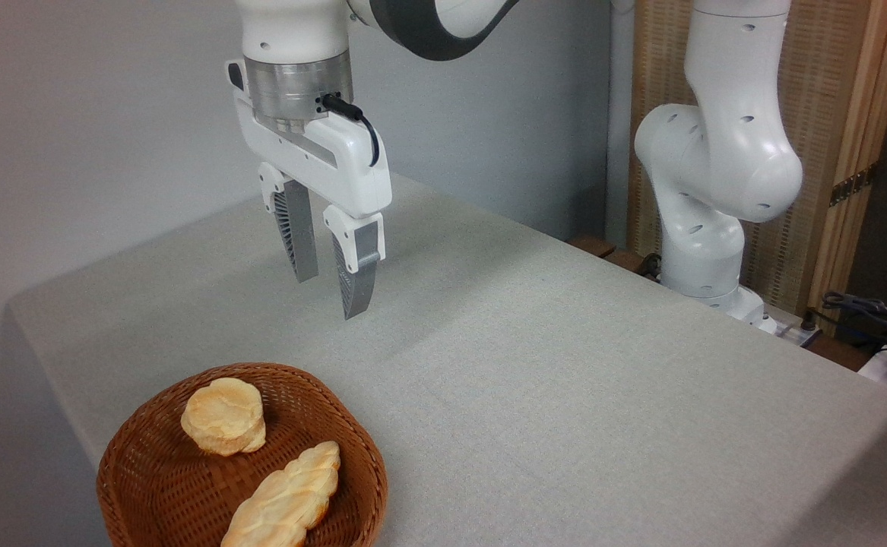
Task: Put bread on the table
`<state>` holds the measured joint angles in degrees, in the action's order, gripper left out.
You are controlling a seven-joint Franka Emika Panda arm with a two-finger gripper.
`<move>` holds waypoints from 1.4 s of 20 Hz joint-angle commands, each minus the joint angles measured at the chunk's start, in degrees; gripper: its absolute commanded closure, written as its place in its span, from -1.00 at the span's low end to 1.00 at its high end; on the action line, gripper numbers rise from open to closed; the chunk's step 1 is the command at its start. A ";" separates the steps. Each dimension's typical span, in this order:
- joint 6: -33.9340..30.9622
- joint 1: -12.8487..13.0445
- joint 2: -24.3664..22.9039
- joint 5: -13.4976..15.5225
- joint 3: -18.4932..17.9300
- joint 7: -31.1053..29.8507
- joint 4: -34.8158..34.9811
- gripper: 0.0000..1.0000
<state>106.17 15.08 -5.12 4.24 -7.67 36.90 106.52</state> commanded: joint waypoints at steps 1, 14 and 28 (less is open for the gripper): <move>-2.19 0.13 -0.94 0.24 -0.50 -0.78 -0.70 -1.00; -2.10 0.21 -1.04 0.24 -1.03 -0.51 -0.70 -1.00; 5.69 0.74 -0.07 2.26 -0.77 -0.42 1.05 -1.00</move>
<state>107.14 15.35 -5.29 4.53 -8.11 36.90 106.55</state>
